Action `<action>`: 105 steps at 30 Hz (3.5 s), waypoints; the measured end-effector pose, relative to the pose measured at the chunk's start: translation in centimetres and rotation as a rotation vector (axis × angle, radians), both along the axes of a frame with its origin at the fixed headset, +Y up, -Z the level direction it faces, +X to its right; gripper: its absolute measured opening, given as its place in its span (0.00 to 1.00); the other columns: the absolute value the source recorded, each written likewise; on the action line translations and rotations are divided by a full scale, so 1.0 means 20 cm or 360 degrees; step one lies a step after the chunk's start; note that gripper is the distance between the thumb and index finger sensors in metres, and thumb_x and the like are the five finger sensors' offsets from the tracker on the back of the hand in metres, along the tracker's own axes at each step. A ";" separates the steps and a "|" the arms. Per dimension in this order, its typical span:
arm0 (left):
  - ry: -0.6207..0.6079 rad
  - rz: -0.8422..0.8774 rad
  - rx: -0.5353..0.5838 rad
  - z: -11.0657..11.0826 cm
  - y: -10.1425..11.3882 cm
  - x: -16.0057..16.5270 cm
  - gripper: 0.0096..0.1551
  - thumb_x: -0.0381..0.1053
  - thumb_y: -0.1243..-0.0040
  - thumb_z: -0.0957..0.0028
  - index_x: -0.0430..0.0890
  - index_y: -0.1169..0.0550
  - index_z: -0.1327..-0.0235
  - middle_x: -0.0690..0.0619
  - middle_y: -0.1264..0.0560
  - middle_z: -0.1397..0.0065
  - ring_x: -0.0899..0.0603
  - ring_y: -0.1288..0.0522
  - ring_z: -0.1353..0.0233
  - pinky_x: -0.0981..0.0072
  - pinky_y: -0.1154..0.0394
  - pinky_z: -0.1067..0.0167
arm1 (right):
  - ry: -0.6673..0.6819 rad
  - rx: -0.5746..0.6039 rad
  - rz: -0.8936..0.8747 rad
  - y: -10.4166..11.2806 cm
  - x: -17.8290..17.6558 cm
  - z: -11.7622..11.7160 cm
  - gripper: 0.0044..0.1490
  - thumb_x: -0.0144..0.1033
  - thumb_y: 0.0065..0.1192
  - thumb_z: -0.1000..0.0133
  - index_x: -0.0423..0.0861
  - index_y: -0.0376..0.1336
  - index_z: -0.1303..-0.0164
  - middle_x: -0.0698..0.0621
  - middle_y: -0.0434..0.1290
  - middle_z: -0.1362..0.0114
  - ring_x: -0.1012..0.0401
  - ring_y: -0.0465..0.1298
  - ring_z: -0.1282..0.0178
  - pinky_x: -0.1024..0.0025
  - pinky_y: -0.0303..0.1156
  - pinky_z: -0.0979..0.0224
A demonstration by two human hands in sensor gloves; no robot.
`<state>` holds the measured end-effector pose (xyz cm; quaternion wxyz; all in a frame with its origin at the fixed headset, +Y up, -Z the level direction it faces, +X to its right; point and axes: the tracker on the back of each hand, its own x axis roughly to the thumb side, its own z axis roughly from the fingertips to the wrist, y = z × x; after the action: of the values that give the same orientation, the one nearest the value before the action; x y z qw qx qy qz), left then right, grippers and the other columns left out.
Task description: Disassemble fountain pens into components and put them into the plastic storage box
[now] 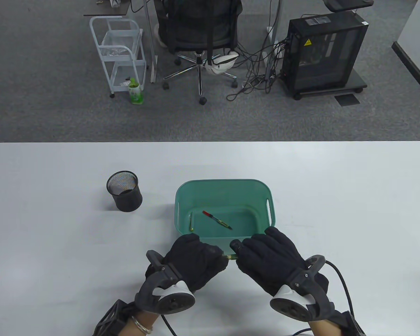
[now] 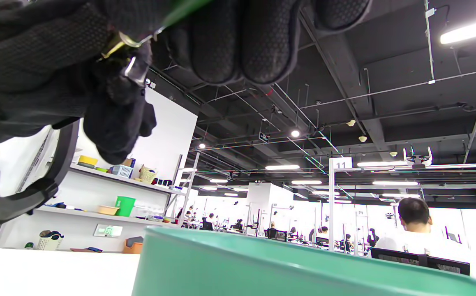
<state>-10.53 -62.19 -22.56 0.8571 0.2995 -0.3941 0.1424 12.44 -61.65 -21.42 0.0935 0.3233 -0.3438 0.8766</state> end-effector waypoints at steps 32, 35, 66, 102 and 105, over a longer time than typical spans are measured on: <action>0.0008 -0.0035 0.0016 0.01 -0.01 0.01 0.25 0.62 0.47 0.32 0.43 0.23 0.39 0.51 0.15 0.43 0.47 0.16 0.45 0.48 0.28 0.30 | -0.0015 0.0003 -0.0006 0.00 0.01 0.00 0.28 0.54 0.56 0.40 0.58 0.71 0.32 0.61 0.76 0.35 0.63 0.76 0.32 0.52 0.63 0.18; 0.0004 -0.0029 0.0018 0.01 -0.01 0.01 0.25 0.62 0.48 0.31 0.43 0.22 0.40 0.52 0.14 0.44 0.47 0.15 0.46 0.49 0.28 0.31 | -0.0013 0.0003 -0.0008 0.00 0.01 0.00 0.28 0.54 0.56 0.40 0.58 0.70 0.31 0.61 0.76 0.35 0.63 0.76 0.32 0.52 0.63 0.18; 0.0005 -0.0032 -0.0043 -0.01 -0.01 -0.01 0.36 0.68 0.59 0.31 0.42 0.22 0.33 0.48 0.15 0.39 0.43 0.17 0.41 0.44 0.30 0.29 | -0.0015 0.0012 -0.0013 0.01 0.01 0.00 0.28 0.54 0.56 0.40 0.58 0.70 0.31 0.61 0.76 0.35 0.63 0.76 0.32 0.52 0.63 0.18; -0.0009 -0.0035 -0.0023 -0.01 -0.01 0.00 0.27 0.61 0.55 0.30 0.42 0.17 0.49 0.53 0.12 0.52 0.48 0.14 0.52 0.49 0.26 0.33 | -0.0018 0.0005 0.0001 0.01 0.01 0.00 0.28 0.54 0.56 0.40 0.58 0.70 0.31 0.61 0.76 0.35 0.63 0.76 0.32 0.52 0.63 0.18; -0.0013 -0.0029 -0.0020 -0.01 -0.01 0.00 0.28 0.61 0.56 0.30 0.42 0.16 0.52 0.53 0.11 0.55 0.48 0.13 0.54 0.50 0.25 0.35 | -0.0012 0.0004 0.0000 0.01 0.01 0.00 0.28 0.54 0.56 0.40 0.58 0.70 0.31 0.61 0.76 0.35 0.63 0.76 0.32 0.52 0.63 0.18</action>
<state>-10.46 -62.36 -22.68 0.8586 0.2899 -0.3994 0.1385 12.55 -61.54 -21.48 0.0916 0.3202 -0.3454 0.8774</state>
